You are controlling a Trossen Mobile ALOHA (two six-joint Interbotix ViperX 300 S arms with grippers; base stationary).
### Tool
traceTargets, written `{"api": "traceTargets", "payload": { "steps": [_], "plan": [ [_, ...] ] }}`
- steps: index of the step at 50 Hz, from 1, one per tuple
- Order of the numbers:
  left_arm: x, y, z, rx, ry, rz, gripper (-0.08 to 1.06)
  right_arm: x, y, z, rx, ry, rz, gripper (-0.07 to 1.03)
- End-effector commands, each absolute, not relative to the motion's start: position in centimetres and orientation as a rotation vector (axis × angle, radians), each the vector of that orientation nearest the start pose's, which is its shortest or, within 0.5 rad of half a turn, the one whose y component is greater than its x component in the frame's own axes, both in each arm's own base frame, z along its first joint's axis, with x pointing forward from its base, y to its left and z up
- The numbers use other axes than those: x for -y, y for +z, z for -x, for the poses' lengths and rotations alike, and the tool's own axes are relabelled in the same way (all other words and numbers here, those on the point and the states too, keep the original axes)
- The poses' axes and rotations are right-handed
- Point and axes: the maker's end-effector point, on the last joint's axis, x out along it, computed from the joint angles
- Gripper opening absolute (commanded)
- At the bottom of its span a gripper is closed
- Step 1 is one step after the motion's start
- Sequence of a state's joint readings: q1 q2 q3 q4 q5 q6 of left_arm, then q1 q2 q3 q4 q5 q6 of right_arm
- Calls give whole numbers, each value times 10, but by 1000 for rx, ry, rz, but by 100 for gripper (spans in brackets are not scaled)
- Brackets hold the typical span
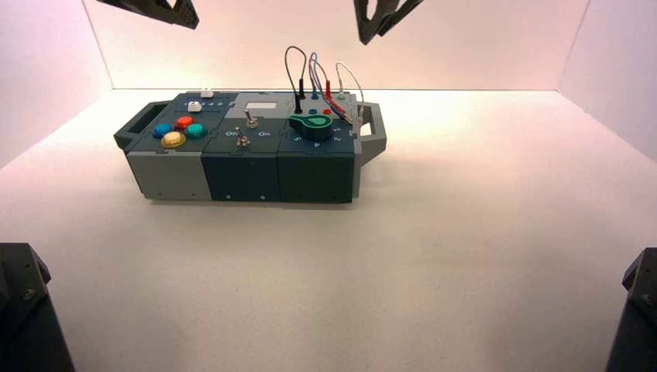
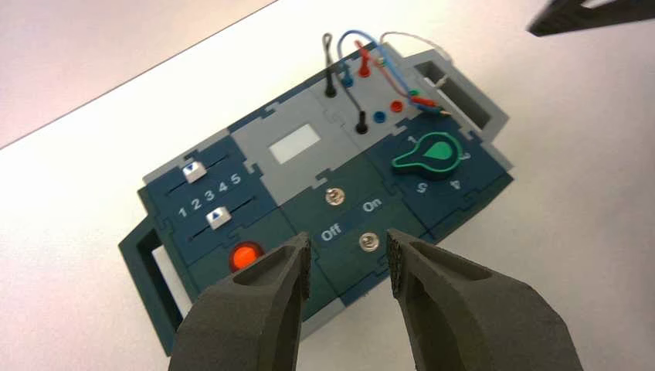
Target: Insert the white wire.
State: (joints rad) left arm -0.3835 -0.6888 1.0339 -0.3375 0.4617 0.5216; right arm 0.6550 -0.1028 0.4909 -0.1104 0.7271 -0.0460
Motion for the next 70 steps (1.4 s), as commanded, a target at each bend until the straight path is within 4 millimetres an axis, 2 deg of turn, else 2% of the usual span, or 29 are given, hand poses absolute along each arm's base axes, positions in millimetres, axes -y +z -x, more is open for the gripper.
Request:
{"api": "traceTargets", "payload": {
  "steps": [1,10,24,33,48,70],
  "plan": [
    [130,189,-236,-678,-609,-298,53,-229,165,-317,-1010,585,487,44],
    [133,190,-233,-701,-626,-295,53,-233,146,-319,-1066,581,472,44],
    [141,172,-237,-789,-649,-302,53,-233,123,-327,-1122,555,465,44],
    [140,168,-242,-777,-636,-306,53,-231,109,-335,-1144,540,475,44],
    [139,170,-246,-739,-619,-311,53,-228,97,-349,-1143,524,493,42],
    [138,166,-247,-735,-622,-330,53,-225,92,-364,-1137,510,498,42]
  ]
}}
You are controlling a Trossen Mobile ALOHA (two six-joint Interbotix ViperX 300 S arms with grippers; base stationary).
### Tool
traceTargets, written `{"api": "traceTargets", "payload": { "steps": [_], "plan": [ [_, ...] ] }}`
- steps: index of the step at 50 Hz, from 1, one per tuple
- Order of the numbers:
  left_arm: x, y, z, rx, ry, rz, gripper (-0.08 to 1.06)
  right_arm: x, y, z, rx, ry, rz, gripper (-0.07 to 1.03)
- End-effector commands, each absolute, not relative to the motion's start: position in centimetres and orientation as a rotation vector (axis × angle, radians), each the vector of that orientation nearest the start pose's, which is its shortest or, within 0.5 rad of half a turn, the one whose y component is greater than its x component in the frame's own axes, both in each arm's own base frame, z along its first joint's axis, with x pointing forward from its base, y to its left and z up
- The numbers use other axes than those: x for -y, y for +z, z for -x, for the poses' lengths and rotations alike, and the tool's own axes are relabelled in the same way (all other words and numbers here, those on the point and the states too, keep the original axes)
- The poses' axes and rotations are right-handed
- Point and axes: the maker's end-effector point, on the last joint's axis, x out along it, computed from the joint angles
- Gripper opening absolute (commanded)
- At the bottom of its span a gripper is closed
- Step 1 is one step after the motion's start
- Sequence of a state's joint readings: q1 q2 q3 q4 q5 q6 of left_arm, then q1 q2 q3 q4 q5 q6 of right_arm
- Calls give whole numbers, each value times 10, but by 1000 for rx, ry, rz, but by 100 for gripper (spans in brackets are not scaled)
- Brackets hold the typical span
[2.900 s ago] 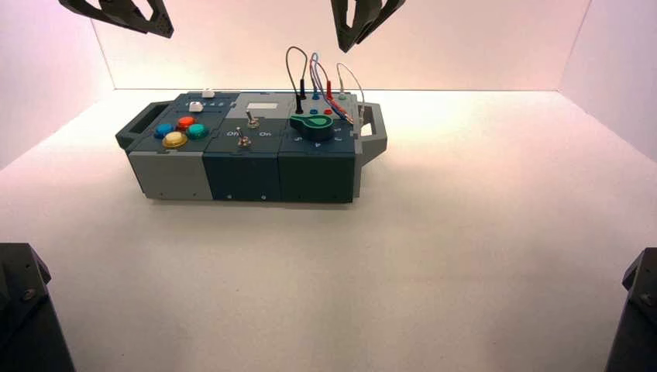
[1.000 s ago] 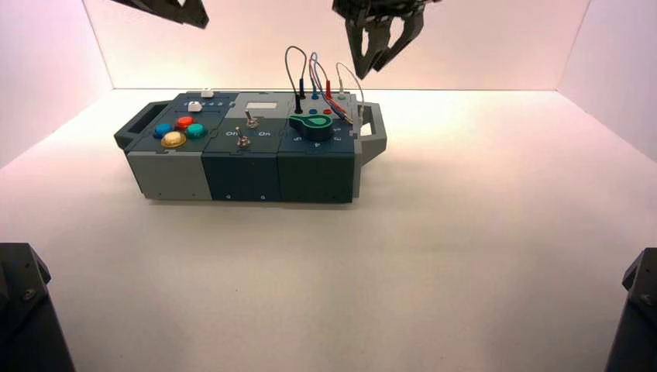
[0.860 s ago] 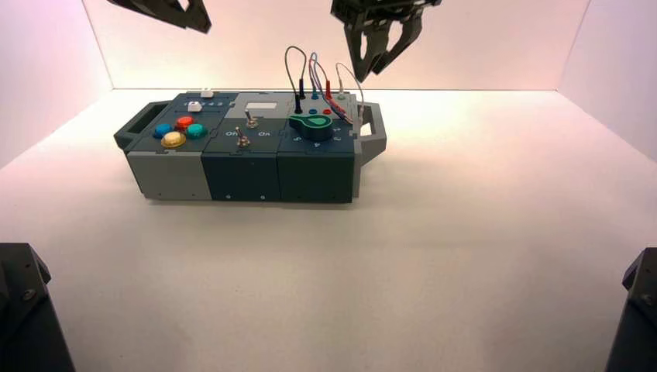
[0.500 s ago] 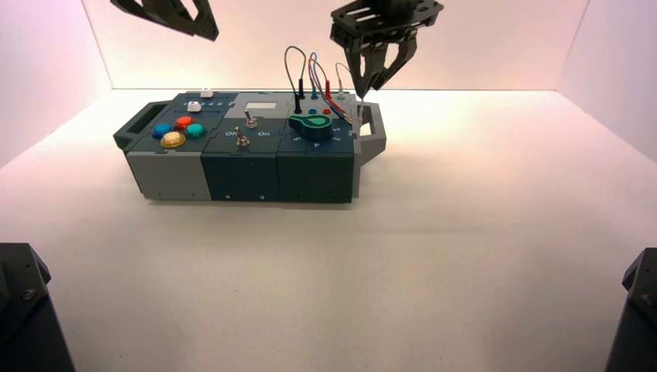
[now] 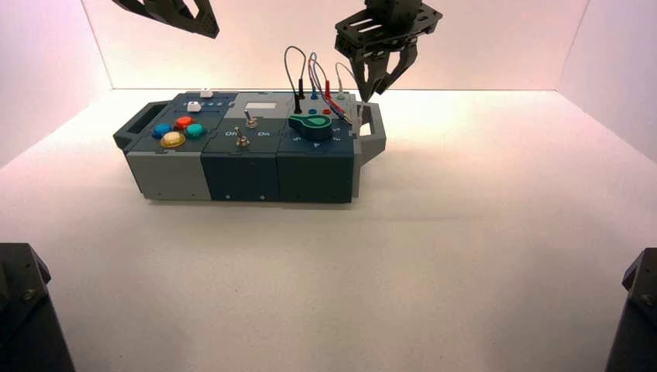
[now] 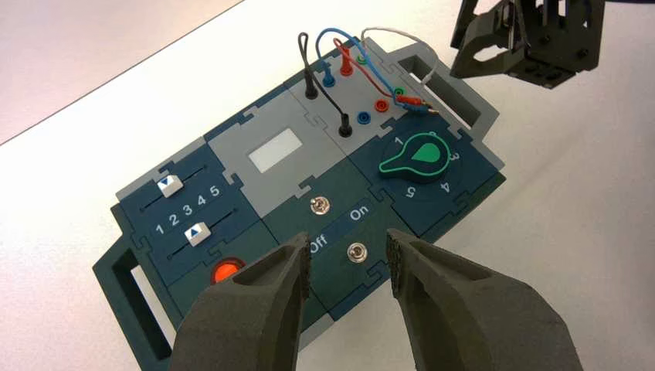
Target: Insert the white wire.
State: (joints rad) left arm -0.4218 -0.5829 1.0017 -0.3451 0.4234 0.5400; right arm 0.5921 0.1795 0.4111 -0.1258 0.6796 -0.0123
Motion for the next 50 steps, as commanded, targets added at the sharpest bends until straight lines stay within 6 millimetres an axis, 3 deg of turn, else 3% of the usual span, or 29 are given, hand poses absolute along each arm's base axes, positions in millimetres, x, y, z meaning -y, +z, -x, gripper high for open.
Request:
{"api": "traceTargets", "payload": {
  "steps": [1,50],
  "plan": [
    [138,166,-248,-733,-621,-331,53,-226,92,-364,-1135,510,498,42],
    [138,165,-248,-730,-620,-340,53,-235,69,-378,-1165,510,516,42]
  ]
}}
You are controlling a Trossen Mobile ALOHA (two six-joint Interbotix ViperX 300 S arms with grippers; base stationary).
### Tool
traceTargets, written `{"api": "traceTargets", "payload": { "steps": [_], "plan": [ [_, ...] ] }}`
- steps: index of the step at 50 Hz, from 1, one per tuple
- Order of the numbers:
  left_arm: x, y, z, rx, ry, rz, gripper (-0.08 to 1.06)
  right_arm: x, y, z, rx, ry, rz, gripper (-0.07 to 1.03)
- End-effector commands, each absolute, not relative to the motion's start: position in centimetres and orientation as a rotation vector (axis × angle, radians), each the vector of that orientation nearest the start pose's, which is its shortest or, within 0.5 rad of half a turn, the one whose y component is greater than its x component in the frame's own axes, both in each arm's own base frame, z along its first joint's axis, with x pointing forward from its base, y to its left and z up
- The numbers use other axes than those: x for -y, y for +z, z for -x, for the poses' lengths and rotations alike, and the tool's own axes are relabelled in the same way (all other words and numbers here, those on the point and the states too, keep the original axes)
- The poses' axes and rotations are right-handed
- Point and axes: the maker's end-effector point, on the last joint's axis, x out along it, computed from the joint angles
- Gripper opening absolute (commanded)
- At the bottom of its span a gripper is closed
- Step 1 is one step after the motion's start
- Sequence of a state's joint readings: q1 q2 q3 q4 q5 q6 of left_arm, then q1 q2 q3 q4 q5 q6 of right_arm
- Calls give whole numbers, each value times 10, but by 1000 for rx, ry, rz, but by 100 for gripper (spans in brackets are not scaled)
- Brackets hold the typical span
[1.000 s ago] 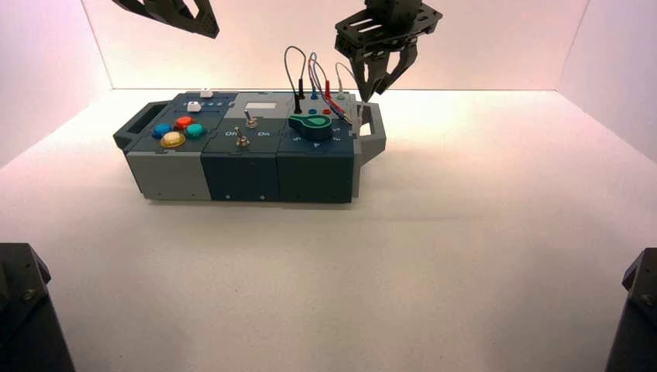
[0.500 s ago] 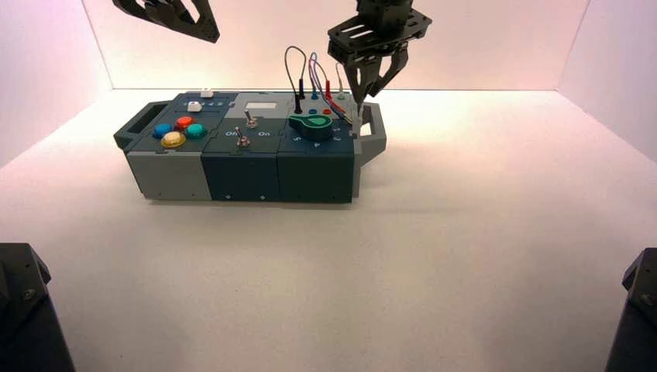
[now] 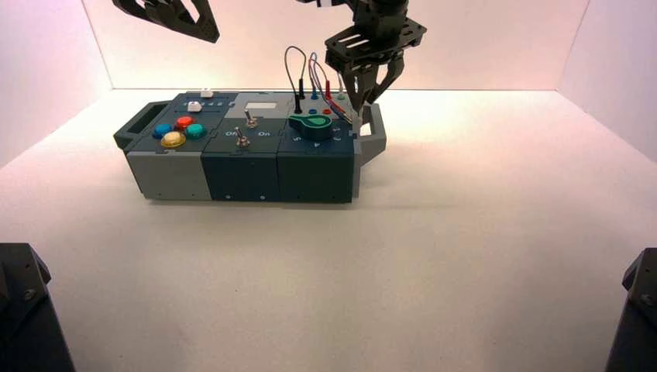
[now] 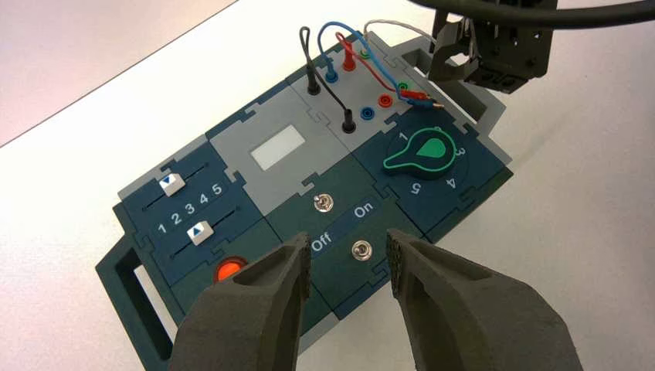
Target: Insert the white wire.
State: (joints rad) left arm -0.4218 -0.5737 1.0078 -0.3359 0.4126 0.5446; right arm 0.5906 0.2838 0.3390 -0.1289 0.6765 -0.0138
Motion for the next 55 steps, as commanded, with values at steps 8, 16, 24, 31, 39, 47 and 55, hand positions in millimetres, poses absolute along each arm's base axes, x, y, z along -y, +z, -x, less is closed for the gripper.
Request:
{"api": "traceTargets", "payload": {
  "steps": [8,16,24,31,39,47,55],
  "plan": [
    [138,166,-248,-729,-620,-340,53,-236,68,-381,-1165,510,517,41],
    [138,166,-248,-729,-620,-340,53,-236,68,-381,-1170,508,521,34],
    [137,165,-247,-730,-621,-340,53,-236,65,-381,-1176,508,524,33],
    [138,167,-248,-726,-620,-340,53,-236,63,-381,-1181,507,524,31],
    [137,166,-247,-726,-620,-340,53,-235,62,-381,-1183,507,526,31],
    [137,167,-248,-724,-619,-339,53,-236,60,-381,-1186,507,527,24],
    [137,168,-247,-721,-620,-339,53,-234,58,-381,-1191,506,536,-1]
  ]
}}
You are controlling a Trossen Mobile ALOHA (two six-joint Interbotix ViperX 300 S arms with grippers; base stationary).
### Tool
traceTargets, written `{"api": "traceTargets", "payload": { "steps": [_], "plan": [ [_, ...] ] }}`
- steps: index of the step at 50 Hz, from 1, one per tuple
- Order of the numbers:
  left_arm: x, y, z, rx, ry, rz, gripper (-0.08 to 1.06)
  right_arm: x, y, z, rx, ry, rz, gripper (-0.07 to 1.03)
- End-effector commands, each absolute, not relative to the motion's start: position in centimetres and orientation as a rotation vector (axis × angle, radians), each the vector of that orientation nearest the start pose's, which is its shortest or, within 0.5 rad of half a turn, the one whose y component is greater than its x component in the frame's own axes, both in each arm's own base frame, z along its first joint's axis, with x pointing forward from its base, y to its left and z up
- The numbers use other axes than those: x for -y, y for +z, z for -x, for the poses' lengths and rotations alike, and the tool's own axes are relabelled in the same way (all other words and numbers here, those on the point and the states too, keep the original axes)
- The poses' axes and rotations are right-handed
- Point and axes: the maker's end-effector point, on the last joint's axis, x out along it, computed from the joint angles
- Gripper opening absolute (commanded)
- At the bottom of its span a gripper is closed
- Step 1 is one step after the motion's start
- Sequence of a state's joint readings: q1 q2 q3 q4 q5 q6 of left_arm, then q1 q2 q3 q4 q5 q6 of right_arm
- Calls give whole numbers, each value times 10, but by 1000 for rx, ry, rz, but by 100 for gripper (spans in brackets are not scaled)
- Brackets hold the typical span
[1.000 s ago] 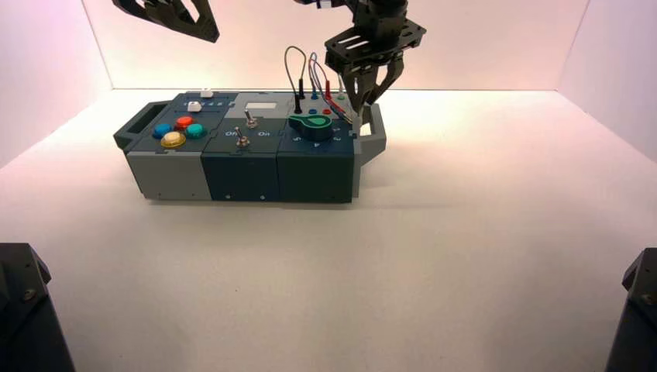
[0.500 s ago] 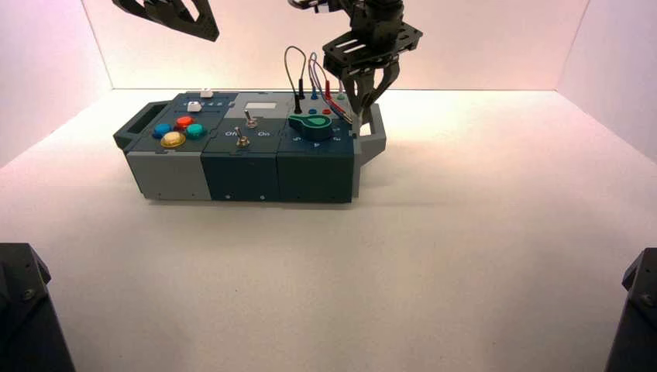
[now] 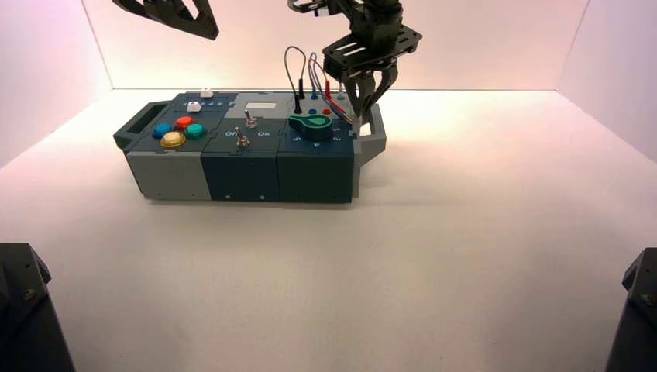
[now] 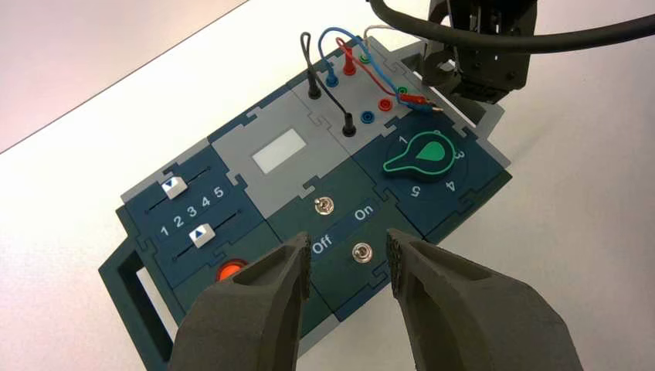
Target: Insert the white wire.
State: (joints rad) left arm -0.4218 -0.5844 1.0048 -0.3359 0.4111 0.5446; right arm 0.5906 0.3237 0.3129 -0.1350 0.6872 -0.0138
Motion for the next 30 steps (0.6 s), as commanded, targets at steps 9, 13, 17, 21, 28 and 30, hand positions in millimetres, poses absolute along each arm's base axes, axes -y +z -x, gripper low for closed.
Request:
{"api": "traceTargets", "payload": {
  "steps": [9,13,17,21,28,30],
  "plan": [
    [137,169,-246,-718,-620,-339,53,-234,61,-382,-1182,505,543,-2],
    [137,169,-246,-716,-620,-339,53,-233,66,-381,-1181,504,543,-2],
    [137,169,-246,-714,-620,-340,53,-232,75,-381,-1183,499,543,-2],
    [136,169,-246,-715,-618,-338,53,-231,82,-380,-1181,497,545,-2],
    [137,169,-246,-719,-621,-338,53,-231,97,-380,-1164,495,538,-2],
    [137,171,-245,-718,-624,-337,53,-231,101,-380,-1160,495,534,-2]
  ]
}}
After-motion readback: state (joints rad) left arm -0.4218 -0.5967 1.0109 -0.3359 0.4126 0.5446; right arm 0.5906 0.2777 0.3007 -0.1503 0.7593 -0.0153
